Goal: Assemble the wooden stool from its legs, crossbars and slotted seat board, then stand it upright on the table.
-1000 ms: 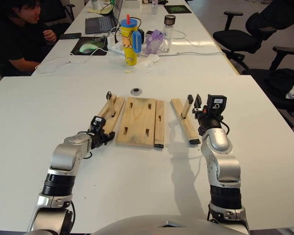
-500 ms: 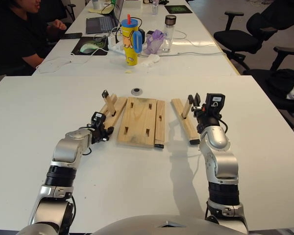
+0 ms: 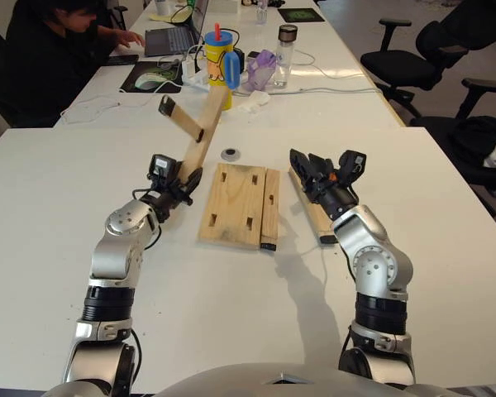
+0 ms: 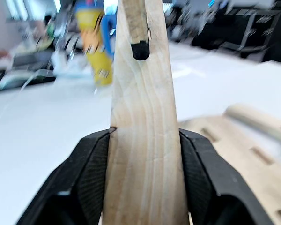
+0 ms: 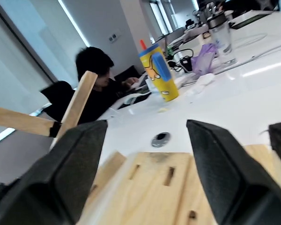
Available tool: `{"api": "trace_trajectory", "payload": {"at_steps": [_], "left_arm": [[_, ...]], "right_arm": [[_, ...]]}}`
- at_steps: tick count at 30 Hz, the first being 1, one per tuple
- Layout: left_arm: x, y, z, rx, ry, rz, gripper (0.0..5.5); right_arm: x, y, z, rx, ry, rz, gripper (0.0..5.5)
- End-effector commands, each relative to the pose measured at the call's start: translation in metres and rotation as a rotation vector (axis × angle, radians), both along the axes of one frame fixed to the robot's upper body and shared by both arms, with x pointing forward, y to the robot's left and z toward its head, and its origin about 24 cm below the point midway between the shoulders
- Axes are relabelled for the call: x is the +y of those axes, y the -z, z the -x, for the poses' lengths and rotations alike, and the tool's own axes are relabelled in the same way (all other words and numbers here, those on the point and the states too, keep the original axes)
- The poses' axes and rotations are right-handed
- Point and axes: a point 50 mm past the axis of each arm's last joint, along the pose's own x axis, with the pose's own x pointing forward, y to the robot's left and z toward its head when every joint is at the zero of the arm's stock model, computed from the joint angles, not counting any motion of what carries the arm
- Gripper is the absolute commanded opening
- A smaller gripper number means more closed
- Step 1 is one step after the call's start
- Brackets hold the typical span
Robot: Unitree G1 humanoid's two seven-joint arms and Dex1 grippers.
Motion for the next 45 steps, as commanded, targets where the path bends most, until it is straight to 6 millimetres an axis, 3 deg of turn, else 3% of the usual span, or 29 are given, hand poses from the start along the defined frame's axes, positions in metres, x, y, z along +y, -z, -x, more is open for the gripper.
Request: {"api": "trace_trajectory", "payload": {"at_steps": [1,5,16,33,35,42,45], "left_arm": [[-0.017,-0.026,0.004,-0.151,0.231,-0.049,2.04],[-0.025,-0.026,0.005,-0.206,0.380,-0.165,2.04],[-0.040,-0.021,0.014,-0.194,0.550,-0.184,2.04],[-0.029,-0.007,0.008,-0.151,0.508,-0.247,2.04],[-0.026,-0.005,0.007,-0.135,0.484,-0.227,2.46],[-0.008,0.006,0.015,-0.058,0.477,-0.109,3.38],[0.012,0.022,0.028,-0.007,0.519,-0.201,3.58]], "right_arm": [[0.002,-0.023,-0.004,0.008,-0.130,-0.251,3.85],[0.002,-0.030,-0.005,0.029,-0.174,-0.305,4.02],[0.008,-0.037,-0.004,0.028,-0.196,-0.352,4.02],[0.010,-0.040,-0.002,0.009,-0.148,-0.330,1.35],[0.011,-0.040,-0.002,0.006,-0.143,-0.338,1.08],[0.004,-0.044,-0.002,-0.034,-0.040,-0.370,1.03],[-0.005,-0.048,-0.004,-0.057,0.040,-0.365,1.03]]}}
